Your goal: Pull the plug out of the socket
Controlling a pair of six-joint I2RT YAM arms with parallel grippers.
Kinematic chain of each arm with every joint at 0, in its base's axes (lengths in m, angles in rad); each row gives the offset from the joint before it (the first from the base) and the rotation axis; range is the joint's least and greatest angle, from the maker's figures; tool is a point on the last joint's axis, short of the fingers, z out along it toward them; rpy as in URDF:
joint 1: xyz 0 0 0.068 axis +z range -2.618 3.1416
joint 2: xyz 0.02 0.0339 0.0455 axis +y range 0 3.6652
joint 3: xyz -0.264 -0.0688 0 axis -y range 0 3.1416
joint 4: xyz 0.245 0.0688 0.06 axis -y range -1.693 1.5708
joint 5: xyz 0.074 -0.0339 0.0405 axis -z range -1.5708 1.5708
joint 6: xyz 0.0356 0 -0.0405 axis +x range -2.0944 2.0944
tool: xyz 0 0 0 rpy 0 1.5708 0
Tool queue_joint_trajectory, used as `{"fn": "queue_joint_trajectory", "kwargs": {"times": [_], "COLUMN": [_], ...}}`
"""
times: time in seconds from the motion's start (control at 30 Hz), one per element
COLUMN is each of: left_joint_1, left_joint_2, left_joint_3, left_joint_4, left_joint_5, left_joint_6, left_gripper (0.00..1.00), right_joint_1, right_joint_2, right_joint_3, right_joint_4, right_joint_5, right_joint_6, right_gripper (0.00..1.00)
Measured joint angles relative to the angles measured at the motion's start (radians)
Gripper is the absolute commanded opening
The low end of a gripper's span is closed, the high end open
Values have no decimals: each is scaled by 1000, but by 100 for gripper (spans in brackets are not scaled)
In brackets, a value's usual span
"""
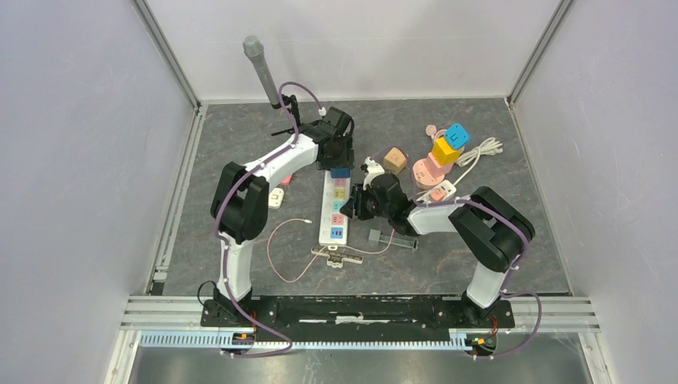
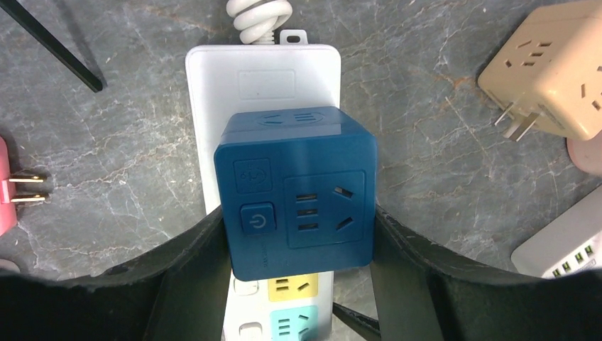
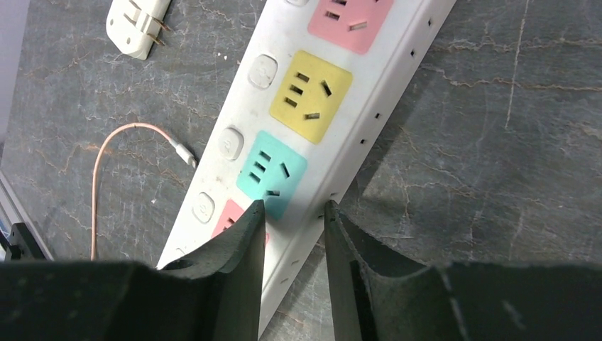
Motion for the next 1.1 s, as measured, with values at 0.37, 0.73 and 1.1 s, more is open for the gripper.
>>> {"fn": "queue_joint_trajectory", "kwargs": {"times": [0.37, 0.73, 1.1], "left_joint_1": [13, 2, 12], "left_joint_2": [0, -8, -36], "left_joint_3": [2, -7, -52], "left_joint_4": [-28, -21, 9], "left_joint_5": [31, 20, 59], "left_joint_6": [1, 27, 39], "left_gripper": [19, 15, 13], "right_joint_1": [7, 8, 12], "right_joint_2": [8, 9, 8], "right_joint_3": [9, -2, -5], "right_joint_4": [2, 28, 30], "right_joint_5": [-1, -5, -24], "right_joint_6": [-1, -6, -12], "right_gripper": [38, 40, 33]}}
